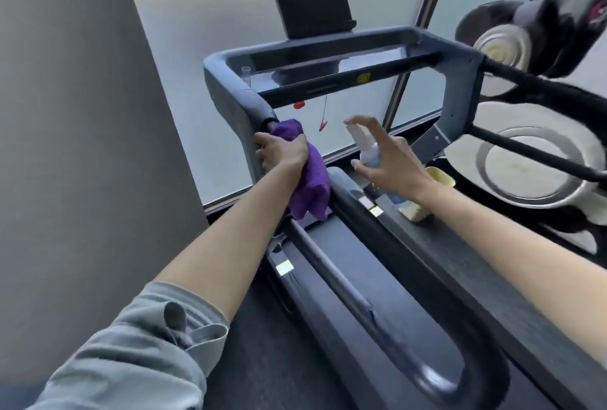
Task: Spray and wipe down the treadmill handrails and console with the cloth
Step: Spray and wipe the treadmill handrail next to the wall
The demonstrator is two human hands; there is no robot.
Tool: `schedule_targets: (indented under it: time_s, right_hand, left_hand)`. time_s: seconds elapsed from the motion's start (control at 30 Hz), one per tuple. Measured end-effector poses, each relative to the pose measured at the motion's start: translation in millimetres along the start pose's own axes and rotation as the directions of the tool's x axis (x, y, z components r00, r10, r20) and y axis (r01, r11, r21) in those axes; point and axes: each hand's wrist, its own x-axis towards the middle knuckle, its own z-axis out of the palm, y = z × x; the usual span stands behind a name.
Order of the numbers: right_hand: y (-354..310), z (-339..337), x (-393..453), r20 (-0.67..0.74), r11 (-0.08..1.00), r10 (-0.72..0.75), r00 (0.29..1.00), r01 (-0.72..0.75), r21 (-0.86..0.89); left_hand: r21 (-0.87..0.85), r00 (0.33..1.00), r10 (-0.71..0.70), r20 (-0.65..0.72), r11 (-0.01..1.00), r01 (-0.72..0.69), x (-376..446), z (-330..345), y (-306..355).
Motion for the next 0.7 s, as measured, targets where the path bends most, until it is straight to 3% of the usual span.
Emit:
schedule_targets:
  time_s: [0.13,0.5,0.7]
  right_hand:
    - [-5.4,-10.7,10.1,-0.007,0.995,0.076,0.997,-0.076,-0.064]
    - [-52.0,3.2,42.8,-0.008,0.948,0.089,0.996,-0.087,-0.305]
    - [-77.3,16.4,39.3,-0.194,0.870,0.285,0.939,-0.338,-0.359]
  left_hand:
    - [-0.086,0.991,0.066,0.113,0.995,-0.057,14.6,-6.4,-13.6]
    - [-0.186,0.918,0.272,0.288,0.956,-0.225,36.5,-28.7,-43.0]
    - [-0.247,0.826,0.280,0.489,0.953,-0.176,57.9,-40.2,-48.7]
